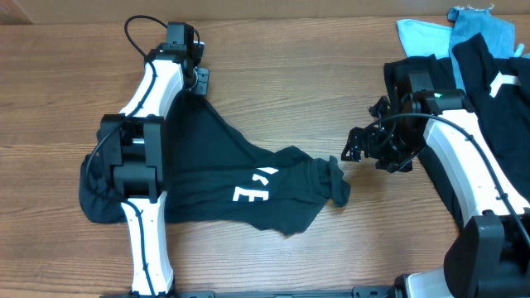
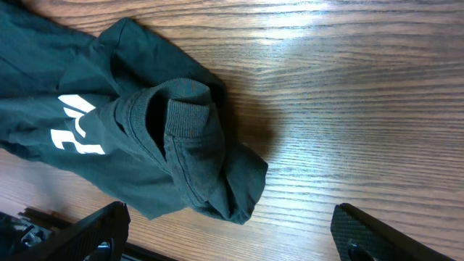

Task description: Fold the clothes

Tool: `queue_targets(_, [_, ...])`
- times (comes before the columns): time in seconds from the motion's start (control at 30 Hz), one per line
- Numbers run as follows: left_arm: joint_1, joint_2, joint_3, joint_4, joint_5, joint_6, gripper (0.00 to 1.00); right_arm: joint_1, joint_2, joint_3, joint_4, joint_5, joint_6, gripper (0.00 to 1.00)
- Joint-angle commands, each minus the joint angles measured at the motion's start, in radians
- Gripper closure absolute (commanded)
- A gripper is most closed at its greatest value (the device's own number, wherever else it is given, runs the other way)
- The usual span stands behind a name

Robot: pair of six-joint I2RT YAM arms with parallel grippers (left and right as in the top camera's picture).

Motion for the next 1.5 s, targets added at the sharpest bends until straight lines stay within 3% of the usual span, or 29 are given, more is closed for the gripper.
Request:
queue_targets(0.0, [0.009, 0.055, -0.006, -0.032, -0.01, 0.011, 0.96, 0.002, -0.006, -0.001, 0.002, -0.006, -0.01, 0.07])
queue_targets(0.27, [0.074, -0.158, 0.016, -0.05, -0.036, -0.088, 0.96, 0.001, -0.006, 0.0, -0.002, 0.015, -0.01, 0.09])
queue_targets(0.37, [0.127, -0.29, 0.016, -0.07, -0.04, -0.11, 0.96, 0.002, -0.006, 0.003, -0.014, 0.019, -0.02, 0.02])
queue_targets(0.47, [0.174, -0.432, 0.016, -0.095, -0.006, -0.146, 0.96, 0.023, -0.006, 0.003, -0.035, -0.04, -0.132, 0.0])
queue_targets(0.7, [0.174, -0.673, 0.016, -0.156, 0.021, -0.146, 0.96, 0.131, -0.006, 0.003, 0.091, -0.044, -0.134, 0.0])
queue_targets(0.93, [0.174, -0.693, 0.016, -0.283, 0.021, -0.146, 0.96, 0.256, 0.009, 0.003, 0.356, 0.03, -0.135, 0.02])
queue_targets(1.03, [0.174, -0.706, 0.016, -0.273, 0.021, -0.146, 0.96, 0.283, 0.076, 0.003, 0.345, 0.029, -0.134, 0.03])
queue_targets(1.13, [0.174, -0.735, 0.016, -0.242, 0.021, -0.146, 0.96, 0.303, 0.171, 0.003, 0.3, 0.028, -0.134, 0.13])
queue_targets(1.3, [0.174, -0.759, 0.016, -0.228, 0.021, -0.145, 0.96, 0.311, 0.249, 0.002, 0.286, 0.047, -0.135, 0.1])
queue_targets(1.47, [0.174, -0.759, 0.016, -0.232, 0.021, -0.145, 0.96, 0.313, 0.289, 0.0, 0.233, 0.02, -0.134, 0.16])
